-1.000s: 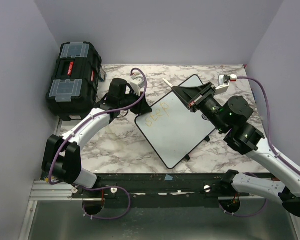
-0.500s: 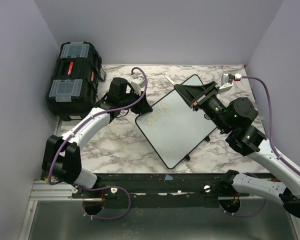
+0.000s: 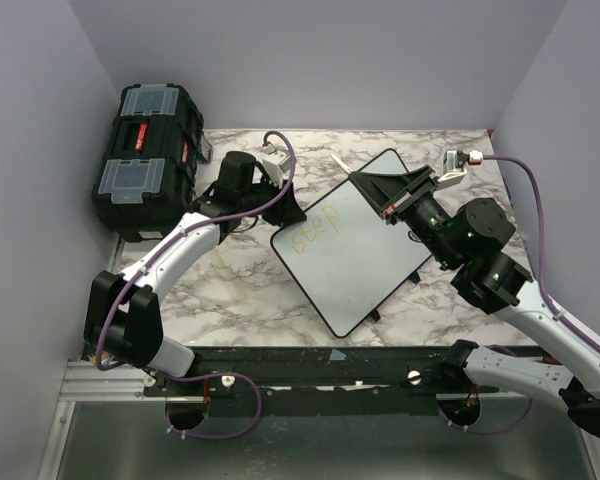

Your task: Write a sentence on the whiteboard

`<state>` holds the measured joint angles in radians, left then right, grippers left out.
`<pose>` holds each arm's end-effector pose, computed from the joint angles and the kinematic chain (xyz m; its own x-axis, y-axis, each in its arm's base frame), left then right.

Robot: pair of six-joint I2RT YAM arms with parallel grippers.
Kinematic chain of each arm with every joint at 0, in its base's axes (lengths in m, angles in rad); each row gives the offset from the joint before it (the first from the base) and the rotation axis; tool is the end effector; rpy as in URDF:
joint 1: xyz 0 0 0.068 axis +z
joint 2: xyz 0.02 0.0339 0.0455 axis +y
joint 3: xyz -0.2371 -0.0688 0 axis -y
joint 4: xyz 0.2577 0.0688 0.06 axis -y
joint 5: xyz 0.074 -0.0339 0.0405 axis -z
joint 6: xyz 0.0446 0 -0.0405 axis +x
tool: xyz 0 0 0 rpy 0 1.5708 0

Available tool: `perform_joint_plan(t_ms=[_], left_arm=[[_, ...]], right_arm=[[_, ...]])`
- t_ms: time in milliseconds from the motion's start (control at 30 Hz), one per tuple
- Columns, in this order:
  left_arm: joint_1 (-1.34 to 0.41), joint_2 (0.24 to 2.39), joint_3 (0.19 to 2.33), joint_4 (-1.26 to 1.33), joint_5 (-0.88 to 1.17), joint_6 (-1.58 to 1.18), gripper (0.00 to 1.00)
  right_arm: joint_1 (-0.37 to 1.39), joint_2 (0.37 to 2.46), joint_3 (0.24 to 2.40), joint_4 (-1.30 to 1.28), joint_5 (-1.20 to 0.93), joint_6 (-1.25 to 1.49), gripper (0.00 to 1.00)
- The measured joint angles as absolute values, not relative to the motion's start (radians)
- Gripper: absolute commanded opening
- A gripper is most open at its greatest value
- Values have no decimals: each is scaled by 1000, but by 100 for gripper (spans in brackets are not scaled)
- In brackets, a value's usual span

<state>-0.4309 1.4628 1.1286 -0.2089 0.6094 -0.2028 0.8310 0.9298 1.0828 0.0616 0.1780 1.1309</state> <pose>0.3094 -0.1703 0.2642 -0.6186 0.1026 -0.7790 0.6770 0.5728 -0.4622 0.1669 0.1712 0.4272 -0.4911 0.7829 -0.3820 -0.3898 0.1946 0.9001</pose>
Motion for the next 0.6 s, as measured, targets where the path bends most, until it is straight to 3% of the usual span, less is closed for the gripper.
perform_joint_plan(t_ms=[200, 600], left_arm=[[-428, 1462, 1159, -220, 599, -191, 51], [-366, 1460, 1187, -227, 612, -184, 58]], right_arm=[[831, 904, 1071, 23, 233, 1081, 1], [831, 853, 1019, -157, 369, 971, 1]])
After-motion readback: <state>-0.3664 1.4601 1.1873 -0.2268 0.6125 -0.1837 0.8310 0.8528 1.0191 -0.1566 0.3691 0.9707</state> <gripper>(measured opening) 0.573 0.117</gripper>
